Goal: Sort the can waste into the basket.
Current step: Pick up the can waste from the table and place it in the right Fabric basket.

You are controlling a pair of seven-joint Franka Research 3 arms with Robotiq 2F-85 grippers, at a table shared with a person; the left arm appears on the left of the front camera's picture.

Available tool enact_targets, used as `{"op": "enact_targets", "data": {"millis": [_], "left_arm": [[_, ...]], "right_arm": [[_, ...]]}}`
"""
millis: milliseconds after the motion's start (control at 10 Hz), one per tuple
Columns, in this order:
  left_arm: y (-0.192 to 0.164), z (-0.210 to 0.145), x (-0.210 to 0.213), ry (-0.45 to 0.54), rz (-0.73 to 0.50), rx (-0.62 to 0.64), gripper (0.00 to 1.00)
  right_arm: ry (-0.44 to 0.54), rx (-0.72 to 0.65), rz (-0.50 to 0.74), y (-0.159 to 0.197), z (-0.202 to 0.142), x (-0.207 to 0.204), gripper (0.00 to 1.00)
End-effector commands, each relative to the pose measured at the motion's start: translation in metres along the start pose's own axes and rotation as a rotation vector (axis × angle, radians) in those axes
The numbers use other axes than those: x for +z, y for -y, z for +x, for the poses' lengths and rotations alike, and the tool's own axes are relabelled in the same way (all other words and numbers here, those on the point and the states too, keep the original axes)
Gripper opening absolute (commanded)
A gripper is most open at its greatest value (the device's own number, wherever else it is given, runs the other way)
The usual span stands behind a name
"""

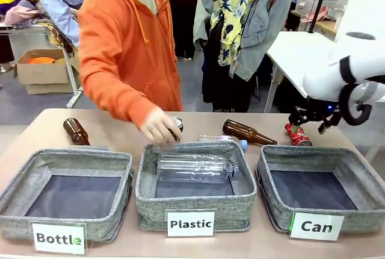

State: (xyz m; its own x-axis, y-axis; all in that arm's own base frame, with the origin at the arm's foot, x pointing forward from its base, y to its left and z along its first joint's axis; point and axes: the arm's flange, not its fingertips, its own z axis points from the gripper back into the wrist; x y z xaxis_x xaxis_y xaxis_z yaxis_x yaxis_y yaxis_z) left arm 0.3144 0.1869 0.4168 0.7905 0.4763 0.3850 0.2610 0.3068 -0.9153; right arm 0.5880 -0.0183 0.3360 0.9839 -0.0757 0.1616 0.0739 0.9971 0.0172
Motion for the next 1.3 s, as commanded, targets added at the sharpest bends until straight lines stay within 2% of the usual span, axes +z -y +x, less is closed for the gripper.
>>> {"op": "enact_targets", "data": {"millis": [0, 600, 800, 900, 1000, 1100, 1200], "left_arm": [[0.0, 0.0, 0.001, -0.001, -0.014, -0.025, 1.0], [0.0, 0.0, 0.001, -0.001, -0.014, -0.025, 1.0], [0.0, 0.0, 0.001, -0.001, -0.014, -0.025, 1.0], [0.0, 0.0, 0.001, -0.001, -0.014, -0.025, 1.0], [0.0, 0.0, 0.001, -0.001, -0.014, -0.025, 1.0], [0.0, 0.0, 0.001, -0.001, -0.014, -0.025, 1.0], [0.0, 0.0, 0.001, -0.001, -0.014, -0.025, 1.0]], "right_arm": [[0.012, -0.024, -0.016, -0.001, 0.014, -0.014, 1.0], [0.019, -0.008, -0.039, -0.013, 0.014, -0.044, 1.0], [0.061, 0.007, -0.07, -0.017, 0.01, -0.044, 0.98], [0.056, 0.006, -0.043, -0.019, 0.009, -0.043, 0.4], [0.055, 0.013, -0.045, -0.02, 0.008, -0.042, 0.38], [0.054, 0.01, -0.042, -0.021, 0.007, -0.042, 0.0], [0.054, 0.008, -0.04, -0.022, 0.007, -0.042, 0.0]]}}
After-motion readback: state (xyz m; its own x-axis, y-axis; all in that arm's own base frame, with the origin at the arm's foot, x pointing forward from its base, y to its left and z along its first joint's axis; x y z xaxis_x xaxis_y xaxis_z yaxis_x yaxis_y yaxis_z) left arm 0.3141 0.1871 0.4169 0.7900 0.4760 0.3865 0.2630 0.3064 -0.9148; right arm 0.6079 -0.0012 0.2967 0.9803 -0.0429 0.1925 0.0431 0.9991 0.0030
